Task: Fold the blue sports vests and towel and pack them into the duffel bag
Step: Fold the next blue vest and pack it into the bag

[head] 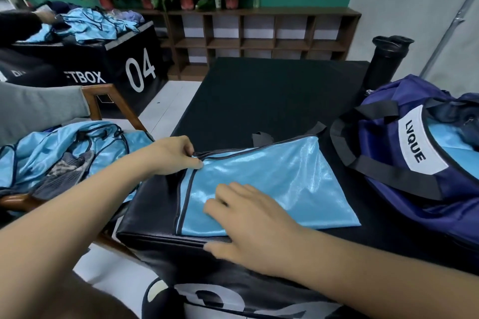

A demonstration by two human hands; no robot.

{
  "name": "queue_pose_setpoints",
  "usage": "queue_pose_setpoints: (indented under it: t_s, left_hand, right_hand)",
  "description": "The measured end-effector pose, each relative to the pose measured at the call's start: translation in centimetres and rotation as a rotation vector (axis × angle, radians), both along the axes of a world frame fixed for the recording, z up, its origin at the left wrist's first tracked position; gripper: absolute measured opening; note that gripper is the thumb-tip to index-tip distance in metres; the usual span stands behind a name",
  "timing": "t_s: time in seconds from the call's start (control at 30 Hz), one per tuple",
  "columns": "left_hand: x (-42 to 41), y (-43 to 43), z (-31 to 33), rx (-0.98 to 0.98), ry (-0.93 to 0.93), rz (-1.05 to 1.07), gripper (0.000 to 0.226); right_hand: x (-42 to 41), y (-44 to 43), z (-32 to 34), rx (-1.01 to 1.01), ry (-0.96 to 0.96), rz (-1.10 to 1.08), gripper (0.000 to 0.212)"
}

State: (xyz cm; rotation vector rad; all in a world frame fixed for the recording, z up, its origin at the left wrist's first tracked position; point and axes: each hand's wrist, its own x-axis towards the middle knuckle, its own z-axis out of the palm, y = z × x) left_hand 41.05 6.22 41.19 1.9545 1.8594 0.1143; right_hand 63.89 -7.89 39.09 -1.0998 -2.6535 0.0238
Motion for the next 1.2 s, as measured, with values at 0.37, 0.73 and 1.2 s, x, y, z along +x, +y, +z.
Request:
queue_pose_setpoints:
  t_s: [0.37,0.73,1.2]
  left_hand:
    - [0.6,-0.2,-0.2,0.041,-0.113,0.04,0.028]
    - [0.1,-0.5,1.8,-0.034,-0.27,0.132,0.022]
    - [6.2,0.1,3.4,-0.08,-0.949,0.198,0.023]
  right_hand:
    - [-4.1,-0.4,-2.6,0.111,-0.119,-0.128,0.047]
    - [-6.1,0.8,-0.2,-0.039,-0.15,-0.121,0.036]
    - [3.2,1.2,4.3,-0.622,0.533,-0.342,0.03]
